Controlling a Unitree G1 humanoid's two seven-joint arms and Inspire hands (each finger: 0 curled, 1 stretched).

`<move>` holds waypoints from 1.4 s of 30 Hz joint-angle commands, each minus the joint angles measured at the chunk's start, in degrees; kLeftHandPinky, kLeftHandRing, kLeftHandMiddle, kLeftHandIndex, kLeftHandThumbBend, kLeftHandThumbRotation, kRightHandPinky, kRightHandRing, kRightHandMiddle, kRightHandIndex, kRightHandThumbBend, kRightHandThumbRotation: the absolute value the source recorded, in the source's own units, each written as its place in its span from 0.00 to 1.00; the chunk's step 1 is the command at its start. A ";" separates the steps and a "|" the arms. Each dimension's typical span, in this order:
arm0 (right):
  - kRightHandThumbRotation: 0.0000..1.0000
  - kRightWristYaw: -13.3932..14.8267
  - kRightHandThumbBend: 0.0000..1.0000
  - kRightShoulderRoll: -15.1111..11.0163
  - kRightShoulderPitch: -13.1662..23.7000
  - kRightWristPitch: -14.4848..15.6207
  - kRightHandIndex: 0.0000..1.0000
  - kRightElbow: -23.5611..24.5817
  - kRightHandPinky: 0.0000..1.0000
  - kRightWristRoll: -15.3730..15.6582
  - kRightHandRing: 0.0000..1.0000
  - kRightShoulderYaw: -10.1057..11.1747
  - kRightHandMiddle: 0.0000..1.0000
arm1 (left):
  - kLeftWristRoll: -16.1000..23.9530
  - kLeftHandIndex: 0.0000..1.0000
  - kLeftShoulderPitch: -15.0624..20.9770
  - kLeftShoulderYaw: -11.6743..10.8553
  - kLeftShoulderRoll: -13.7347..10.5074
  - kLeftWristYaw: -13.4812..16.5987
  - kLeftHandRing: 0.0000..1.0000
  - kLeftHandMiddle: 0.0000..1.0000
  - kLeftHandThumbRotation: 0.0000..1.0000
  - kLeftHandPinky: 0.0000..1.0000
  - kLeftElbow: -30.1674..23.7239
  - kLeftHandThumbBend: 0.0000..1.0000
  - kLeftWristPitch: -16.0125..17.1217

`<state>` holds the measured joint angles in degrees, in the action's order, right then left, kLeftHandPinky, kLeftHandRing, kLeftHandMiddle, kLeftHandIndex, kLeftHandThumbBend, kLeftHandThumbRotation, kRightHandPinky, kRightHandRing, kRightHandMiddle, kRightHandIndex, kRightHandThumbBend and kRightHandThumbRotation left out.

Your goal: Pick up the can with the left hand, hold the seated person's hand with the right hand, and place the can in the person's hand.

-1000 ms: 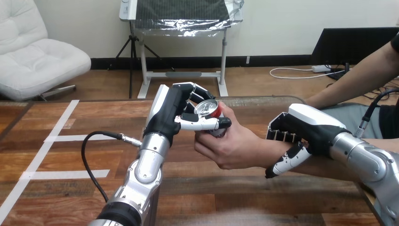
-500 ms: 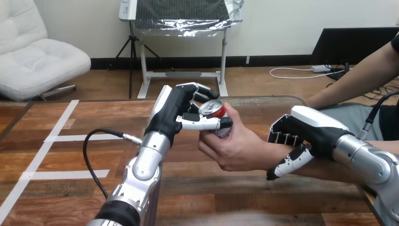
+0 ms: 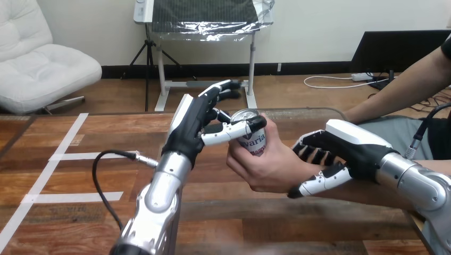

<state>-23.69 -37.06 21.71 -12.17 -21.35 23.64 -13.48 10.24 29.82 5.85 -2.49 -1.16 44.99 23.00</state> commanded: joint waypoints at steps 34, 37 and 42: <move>1.00 11.87 1.00 5.52 -8.60 -4.97 0.88 6.44 0.65 -5.47 0.80 6.65 0.84 | -0.23 0.86 -26.76 0.43 -0.67 -0.15 0.89 0.89 0.93 0.81 -38.00 0.77 -4.39; 1.00 11.35 1.00 6.14 -9.02 -4.87 0.88 6.74 0.66 -7.25 0.81 7.15 0.85 | -1.37 0.86 -28.39 0.25 -0.77 -0.58 0.89 0.89 0.93 0.81 -38.93 0.75 -2.71; 1.00 11.15 1.00 6.75 -9.88 -4.82 0.90 7.96 0.69 -9.02 0.83 7.68 0.87 | -1.64 0.86 -31.65 0.01 -1.05 -0.30 0.88 0.88 0.94 0.79 -42.26 0.74 -2.50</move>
<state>-12.91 -32.36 11.33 -16.54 -15.85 16.37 -6.86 9.50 -1.11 6.97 -2.79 -1.68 8.23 18.79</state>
